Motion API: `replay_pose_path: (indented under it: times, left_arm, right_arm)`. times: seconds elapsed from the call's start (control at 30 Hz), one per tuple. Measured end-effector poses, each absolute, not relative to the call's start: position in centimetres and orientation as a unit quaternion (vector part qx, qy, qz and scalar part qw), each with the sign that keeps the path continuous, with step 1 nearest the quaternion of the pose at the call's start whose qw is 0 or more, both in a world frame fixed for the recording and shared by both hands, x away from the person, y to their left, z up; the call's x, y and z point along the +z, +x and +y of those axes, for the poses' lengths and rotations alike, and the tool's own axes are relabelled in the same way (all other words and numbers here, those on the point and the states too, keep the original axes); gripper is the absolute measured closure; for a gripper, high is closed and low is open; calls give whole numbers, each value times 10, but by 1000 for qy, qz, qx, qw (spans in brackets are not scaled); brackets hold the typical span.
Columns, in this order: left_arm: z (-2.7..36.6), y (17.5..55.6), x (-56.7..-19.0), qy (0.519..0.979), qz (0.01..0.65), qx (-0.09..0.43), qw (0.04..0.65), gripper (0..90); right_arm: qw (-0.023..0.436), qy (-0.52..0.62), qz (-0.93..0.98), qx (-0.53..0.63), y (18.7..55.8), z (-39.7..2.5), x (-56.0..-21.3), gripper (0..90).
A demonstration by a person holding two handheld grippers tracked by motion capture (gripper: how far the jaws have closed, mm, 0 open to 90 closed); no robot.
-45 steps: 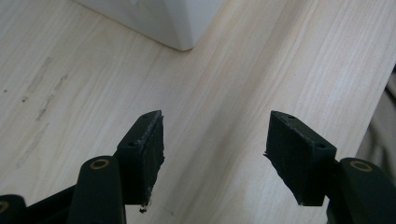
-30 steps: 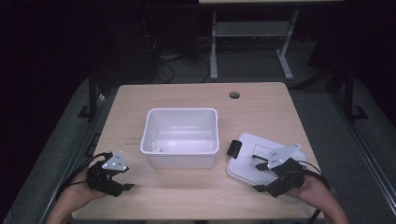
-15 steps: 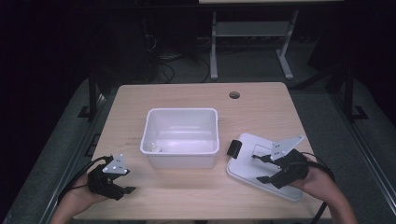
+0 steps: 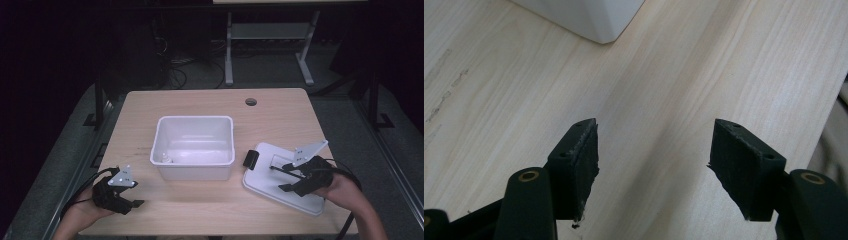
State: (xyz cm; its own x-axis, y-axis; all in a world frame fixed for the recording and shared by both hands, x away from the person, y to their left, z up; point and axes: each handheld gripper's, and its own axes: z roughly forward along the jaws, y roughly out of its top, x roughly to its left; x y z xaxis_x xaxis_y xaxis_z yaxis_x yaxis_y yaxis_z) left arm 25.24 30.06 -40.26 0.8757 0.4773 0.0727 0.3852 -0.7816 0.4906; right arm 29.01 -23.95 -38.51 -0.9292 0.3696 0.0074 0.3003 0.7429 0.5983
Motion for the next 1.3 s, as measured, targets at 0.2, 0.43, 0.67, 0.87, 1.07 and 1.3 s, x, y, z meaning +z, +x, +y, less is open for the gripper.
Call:
replay_pose_path:
  times: [0.2, 0.43, 0.67, 0.87, 1.07, 1.3]
  left_arm:
    - [300, 254, -404, 940, 229, 98, 235, 360]
    - [299, 256, -405, 939, 229, 94, 239, 360]
    - [298, 257, -407, 941, 228, 93, 234, 361]
    - [298, 256, -407, 941, 227, 96, 234, 361]
    - [294, 257, -407, 942, 223, 100, 232, 370]
    - [293, 258, -410, 942, 224, 96, 231, 371]
  right_arm:
    - [58, 179, 933, 307, 293, -242, -385, 351]
    - [60, 182, 935, 299, 299, -245, -386, 362]
    - [60, 187, 938, 286, 307, -247, -390, 379]
    - [64, 195, 939, 278, 312, -250, -392, 386]
    - [71, 183, 942, 272, 314, -254, -393, 503]
    - [68, 179, 945, 265, 317, -253, -398, 566]
